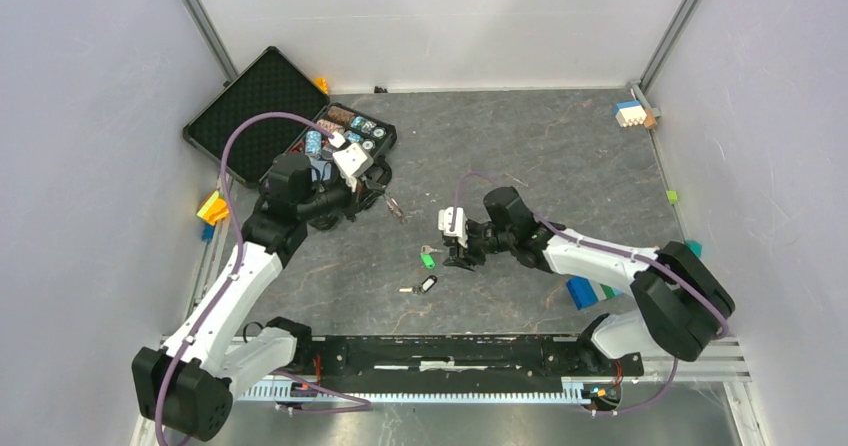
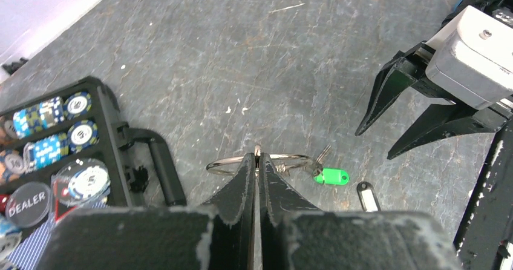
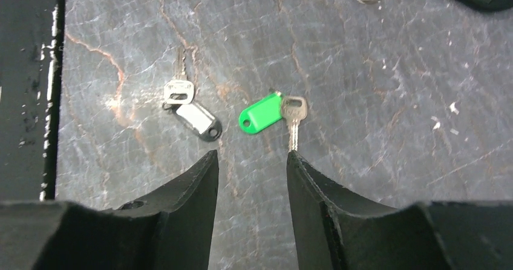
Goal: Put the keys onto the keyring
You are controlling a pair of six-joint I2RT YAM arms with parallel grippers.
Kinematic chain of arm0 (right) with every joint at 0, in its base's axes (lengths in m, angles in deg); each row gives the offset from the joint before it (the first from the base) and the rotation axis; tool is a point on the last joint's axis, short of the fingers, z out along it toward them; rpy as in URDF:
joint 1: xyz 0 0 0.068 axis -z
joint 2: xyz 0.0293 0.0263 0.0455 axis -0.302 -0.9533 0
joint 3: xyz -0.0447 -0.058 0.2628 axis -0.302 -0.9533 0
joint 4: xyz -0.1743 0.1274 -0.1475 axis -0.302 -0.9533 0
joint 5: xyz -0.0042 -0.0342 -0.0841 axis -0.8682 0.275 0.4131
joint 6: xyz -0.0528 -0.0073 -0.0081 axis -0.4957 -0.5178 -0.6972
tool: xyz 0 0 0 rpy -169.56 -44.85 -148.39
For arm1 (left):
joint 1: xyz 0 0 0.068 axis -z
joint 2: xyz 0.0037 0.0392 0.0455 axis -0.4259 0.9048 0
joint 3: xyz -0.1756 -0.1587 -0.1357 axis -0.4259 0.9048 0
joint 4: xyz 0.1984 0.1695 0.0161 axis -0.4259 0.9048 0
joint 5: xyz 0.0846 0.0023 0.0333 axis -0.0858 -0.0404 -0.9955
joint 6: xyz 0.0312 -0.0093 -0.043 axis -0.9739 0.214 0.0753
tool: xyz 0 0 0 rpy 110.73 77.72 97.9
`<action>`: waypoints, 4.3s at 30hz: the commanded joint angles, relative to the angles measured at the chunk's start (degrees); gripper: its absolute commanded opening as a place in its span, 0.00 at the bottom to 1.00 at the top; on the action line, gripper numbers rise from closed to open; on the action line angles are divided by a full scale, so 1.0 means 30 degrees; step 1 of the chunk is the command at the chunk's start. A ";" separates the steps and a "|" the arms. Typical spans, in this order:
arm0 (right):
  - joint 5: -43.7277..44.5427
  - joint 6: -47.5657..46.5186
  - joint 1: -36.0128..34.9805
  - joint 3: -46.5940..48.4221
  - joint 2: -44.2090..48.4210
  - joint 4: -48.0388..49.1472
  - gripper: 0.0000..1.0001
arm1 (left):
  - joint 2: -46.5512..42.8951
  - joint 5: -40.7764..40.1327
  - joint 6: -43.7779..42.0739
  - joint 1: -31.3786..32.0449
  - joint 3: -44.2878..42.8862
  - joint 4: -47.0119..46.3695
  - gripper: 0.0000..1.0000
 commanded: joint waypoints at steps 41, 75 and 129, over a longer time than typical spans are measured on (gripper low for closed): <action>-0.0957 -1.2561 -0.1269 1.0343 -0.9726 -0.8506 0.33 | -0.2470 0.1517 -0.2799 -0.1897 -0.0253 0.4820 0.02; -0.3040 -1.1427 -0.0898 1.0806 -0.8121 -0.9833 0.00 | -0.1460 0.3706 -0.2144 -0.2044 -0.0235 0.4062 0.02; -0.9421 0.0742 0.4145 0.2530 0.6053 0.0895 0.00 | 0.4297 0.9232 1.1181 0.4753 -0.1816 -0.4308 0.02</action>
